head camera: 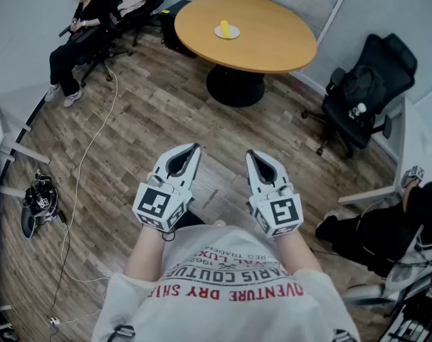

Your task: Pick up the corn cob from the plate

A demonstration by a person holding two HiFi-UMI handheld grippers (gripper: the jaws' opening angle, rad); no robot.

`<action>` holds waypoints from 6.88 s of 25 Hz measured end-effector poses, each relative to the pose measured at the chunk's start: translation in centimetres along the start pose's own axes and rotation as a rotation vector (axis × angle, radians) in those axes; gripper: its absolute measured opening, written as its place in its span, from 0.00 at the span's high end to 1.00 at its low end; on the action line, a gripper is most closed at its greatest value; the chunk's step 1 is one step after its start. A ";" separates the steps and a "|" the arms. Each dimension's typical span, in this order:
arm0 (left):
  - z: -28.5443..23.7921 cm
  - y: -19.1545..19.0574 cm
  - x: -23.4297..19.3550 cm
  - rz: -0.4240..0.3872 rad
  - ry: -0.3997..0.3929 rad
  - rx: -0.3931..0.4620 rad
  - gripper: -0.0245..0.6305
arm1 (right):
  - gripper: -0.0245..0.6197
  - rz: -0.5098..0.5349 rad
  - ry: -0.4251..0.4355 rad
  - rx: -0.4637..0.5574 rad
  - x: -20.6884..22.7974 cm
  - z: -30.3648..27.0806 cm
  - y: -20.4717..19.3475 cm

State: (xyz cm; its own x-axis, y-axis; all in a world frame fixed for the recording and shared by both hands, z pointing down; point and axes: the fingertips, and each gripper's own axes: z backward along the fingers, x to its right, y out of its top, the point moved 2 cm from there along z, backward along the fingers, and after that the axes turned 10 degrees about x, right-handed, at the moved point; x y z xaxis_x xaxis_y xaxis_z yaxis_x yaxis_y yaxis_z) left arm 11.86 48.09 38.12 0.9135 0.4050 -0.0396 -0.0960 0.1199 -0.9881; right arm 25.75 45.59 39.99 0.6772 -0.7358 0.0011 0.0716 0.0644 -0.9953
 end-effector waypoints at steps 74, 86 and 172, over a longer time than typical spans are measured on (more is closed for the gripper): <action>-39.2 -4.1 -43.4 0.039 0.030 -0.022 0.91 | 0.92 -0.092 -0.091 -0.102 26.6 -52.5 -7.3; -49.8 -8.2 -46.6 0.099 -0.047 -0.068 0.91 | 0.92 -0.129 -0.191 -0.184 35.2 -57.1 -11.0; -69.1 -8.6 -53.9 0.108 -0.407 -0.059 0.91 | 0.55 -0.128 -0.461 -0.227 45.2 -68.8 -9.4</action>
State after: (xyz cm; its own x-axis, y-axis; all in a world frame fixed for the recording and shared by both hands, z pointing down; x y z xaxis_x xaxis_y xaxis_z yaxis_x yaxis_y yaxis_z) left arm -9.22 -37.46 38.47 0.6677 0.7386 -0.0933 -0.1490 0.0097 -0.9888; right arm 5.31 -34.66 42.77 0.9287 -0.3524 0.1150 0.0486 -0.1917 -0.9803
